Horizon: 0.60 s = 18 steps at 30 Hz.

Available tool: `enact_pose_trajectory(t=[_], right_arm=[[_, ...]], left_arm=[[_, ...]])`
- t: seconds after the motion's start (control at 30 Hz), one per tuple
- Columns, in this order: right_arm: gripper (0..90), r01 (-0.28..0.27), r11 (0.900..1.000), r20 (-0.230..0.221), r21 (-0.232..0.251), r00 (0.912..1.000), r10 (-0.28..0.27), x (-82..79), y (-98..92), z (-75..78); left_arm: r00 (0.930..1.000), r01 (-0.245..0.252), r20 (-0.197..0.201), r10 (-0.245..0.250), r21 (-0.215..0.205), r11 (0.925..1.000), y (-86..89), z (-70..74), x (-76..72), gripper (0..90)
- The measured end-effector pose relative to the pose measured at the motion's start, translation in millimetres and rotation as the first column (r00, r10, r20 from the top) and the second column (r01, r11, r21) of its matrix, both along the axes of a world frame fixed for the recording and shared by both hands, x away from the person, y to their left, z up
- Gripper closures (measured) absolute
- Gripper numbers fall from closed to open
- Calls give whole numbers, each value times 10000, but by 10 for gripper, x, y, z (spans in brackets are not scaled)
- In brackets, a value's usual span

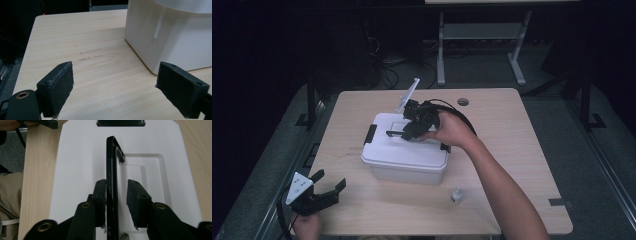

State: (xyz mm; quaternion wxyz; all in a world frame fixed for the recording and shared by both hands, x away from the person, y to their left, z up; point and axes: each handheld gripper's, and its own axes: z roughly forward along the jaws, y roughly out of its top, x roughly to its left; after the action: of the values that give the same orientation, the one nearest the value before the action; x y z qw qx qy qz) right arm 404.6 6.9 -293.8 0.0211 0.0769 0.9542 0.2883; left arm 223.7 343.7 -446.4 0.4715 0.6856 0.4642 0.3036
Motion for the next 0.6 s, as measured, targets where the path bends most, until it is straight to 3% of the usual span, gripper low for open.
enact_pose_trajectory(t=[0.3, 0.6], right_arm=[[802, -106, 9999, 87, 91, 9999, 105, 25, 11, 10], [829, -139, 9997, -13, 194, 9999, 139, 102, 3, 23]], left_arm=[[10000, -26, -36, 25, -55, 10000, 3, -5, 8, 130], [10000, -59, -59, 59, -28, 10000, 22, -5, 10, 130]])
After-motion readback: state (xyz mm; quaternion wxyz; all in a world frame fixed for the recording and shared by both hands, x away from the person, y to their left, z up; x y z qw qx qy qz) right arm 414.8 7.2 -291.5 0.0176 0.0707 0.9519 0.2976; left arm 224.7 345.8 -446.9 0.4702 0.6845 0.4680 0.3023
